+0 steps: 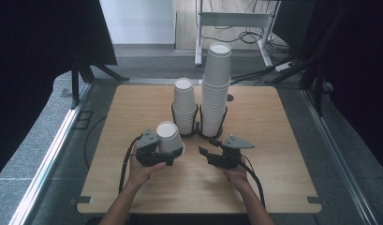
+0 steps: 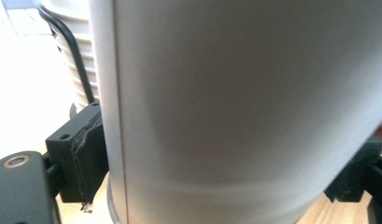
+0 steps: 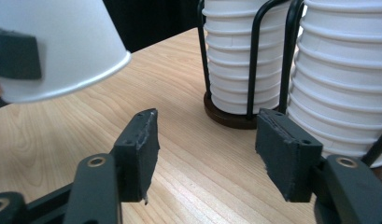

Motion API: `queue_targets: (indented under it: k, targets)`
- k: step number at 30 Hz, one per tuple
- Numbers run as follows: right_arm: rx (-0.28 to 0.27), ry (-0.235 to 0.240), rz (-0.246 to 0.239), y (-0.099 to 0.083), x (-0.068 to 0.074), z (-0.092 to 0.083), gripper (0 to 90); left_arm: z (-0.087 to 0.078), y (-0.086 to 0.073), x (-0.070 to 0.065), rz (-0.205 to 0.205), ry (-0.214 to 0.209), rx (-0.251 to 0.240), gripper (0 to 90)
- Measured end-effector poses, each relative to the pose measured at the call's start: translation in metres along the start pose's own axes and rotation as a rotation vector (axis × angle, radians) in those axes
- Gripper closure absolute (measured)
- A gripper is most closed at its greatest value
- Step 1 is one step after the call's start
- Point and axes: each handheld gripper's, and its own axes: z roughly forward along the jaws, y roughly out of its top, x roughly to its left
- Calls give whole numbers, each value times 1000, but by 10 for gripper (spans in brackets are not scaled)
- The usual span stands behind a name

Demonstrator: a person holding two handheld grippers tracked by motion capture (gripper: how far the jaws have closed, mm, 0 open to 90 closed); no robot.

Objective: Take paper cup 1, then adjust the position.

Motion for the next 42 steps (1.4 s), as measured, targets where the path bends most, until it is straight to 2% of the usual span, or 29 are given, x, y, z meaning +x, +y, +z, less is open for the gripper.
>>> queue_targets:
  k: [4, 9, 15, 22, 27, 34, 41, 42]
  targets:
    - [0, -11, -18, 1, 2, 0, 363, 1, -3, 1, -21, -6, 2, 118]
    - [-18, -17, -27, 5, 5, -6, 328, 3, -7, 3, -23, 19, 19, 118]
    - [-28, -20, -27, 6, 6, -11, 317, 9, -10, -1, 13, 42, 60, 118]
    - [-32, -16, -22, 8, 8, -12, 301, 16, -18, -3, 19, 26, 95, 118]
    - [-40, 4, -23, 8, 12, -12, 298, 18, -19, -1, 25, 36, 109, 119]
    - [-51, 42, -19, 10, 18, -10, 280, 20, -21, -4, 55, 58, 138, 120]
    - [-72, 97, -8, 15, 26, -10, 239, 27, -24, -9, 100, 76, 192, 120]
    - [-78, 107, -8, 16, 27, -10, 237, 28, -24, -11, 96, 72, 199, 120]
